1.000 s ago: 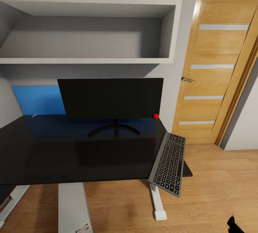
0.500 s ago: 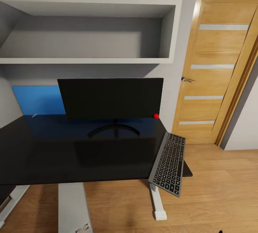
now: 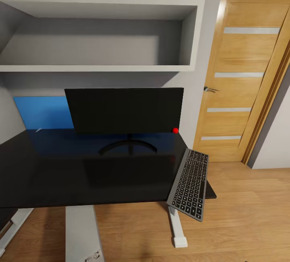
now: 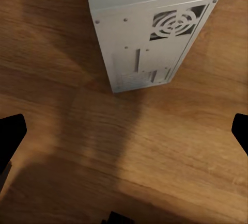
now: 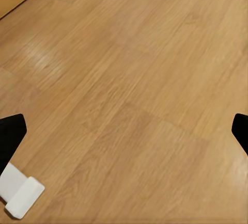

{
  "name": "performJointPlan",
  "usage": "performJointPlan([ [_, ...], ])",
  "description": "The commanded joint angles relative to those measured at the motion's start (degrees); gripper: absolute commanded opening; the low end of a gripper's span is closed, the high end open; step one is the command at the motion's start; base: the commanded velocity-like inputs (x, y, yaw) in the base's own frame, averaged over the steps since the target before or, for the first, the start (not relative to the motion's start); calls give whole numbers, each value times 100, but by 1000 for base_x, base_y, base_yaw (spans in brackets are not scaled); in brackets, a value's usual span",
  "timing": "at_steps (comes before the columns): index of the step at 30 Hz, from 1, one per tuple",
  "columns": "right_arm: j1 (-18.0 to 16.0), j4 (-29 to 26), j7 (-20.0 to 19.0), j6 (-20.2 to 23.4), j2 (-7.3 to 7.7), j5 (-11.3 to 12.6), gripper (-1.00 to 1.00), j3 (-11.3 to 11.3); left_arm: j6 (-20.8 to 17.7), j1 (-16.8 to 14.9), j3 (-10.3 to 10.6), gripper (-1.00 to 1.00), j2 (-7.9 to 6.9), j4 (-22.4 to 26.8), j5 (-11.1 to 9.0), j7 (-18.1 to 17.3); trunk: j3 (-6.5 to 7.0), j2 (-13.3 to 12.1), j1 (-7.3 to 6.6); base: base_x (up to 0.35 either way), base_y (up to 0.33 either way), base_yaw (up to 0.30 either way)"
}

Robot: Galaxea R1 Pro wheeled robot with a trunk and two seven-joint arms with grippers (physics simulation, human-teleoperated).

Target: In the bedroom, organize the workspace by keeping the computer under the desk, ensuring the monitor is on the desk, placing the keyboard on the desk next to the monitor, placing the mouse on the desk next to the keyboard, moving the folder from the swivel chair onto the desk next to the mouse, stacking the notebook on top of the folder with the pen on top of the notebook, and positioning the swivel chair next to the desk.

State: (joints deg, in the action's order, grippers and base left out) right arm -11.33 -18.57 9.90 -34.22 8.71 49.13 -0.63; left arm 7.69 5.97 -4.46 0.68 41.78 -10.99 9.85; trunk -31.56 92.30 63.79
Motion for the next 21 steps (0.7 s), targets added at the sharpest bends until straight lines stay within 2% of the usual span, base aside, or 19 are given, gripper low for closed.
performJointPlan([
  [1, -1, -4, 30, -6, 0, -7, 100, -8, 14, 1, -3, 100, 3, 6, -58, -1, -5, 3, 0, 0, 0, 0],
  [14, -1, 20, 35, -6, -1, 0, 100, -7, -10, 1, 26, 100, 0, -212, -53, -1, -21, 3, 0, 0, -5, 0],
  [21, -1, 24, 30, -6, -1, -8, 100, -8, -8, 1, 32, 100, -6, -222, -60, -1, -80, 3, 0, 0, -267, 0],
])
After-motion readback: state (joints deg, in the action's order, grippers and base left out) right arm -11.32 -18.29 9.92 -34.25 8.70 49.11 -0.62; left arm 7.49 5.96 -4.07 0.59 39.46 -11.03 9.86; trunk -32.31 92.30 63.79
